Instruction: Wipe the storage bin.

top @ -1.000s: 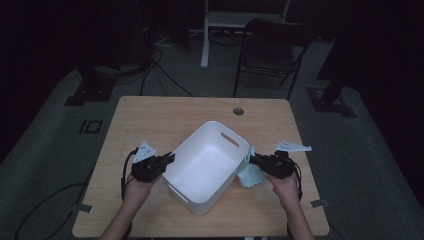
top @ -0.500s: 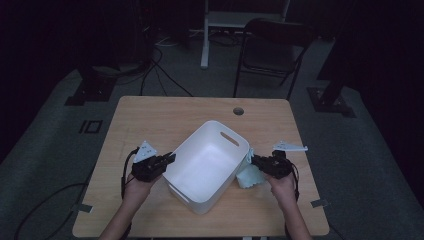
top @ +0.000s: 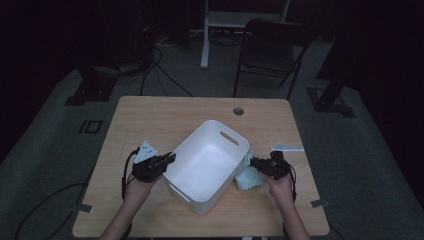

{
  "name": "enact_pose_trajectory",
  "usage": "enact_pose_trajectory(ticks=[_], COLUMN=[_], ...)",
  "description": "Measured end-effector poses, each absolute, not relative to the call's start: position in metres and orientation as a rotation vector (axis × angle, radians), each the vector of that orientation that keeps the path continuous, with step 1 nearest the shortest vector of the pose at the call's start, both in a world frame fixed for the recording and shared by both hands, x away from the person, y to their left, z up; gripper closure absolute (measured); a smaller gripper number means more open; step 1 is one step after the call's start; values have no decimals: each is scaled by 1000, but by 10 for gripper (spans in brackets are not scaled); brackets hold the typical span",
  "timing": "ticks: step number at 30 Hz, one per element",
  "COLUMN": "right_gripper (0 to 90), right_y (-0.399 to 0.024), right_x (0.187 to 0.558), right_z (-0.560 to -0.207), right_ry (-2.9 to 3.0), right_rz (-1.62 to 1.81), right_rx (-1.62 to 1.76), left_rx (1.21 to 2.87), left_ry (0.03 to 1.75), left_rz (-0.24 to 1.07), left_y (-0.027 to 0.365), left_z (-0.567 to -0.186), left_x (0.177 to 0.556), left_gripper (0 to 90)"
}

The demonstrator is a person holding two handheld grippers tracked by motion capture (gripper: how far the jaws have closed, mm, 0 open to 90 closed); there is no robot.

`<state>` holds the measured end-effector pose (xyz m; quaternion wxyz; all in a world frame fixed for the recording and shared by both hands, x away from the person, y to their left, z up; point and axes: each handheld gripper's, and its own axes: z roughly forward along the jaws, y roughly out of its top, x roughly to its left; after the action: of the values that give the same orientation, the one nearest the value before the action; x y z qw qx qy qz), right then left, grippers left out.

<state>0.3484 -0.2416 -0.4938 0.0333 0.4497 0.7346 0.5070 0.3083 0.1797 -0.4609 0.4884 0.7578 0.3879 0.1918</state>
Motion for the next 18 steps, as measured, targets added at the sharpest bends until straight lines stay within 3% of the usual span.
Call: enact_pose_trajectory(ticks=[10,18], right_gripper=[823,824], right_y=[-240,-238], right_x=[334,337], right_z=[-466,-476], right_ry=[2218,2203], right_rz=[1631,1615], right_rx=[1280,1307], left_rx=[1836,1849], left_ry=[953,939], left_rz=[463,468], left_y=[179,179], left_z=[-461,-461], left_x=[308,308], left_gripper=[845,846])
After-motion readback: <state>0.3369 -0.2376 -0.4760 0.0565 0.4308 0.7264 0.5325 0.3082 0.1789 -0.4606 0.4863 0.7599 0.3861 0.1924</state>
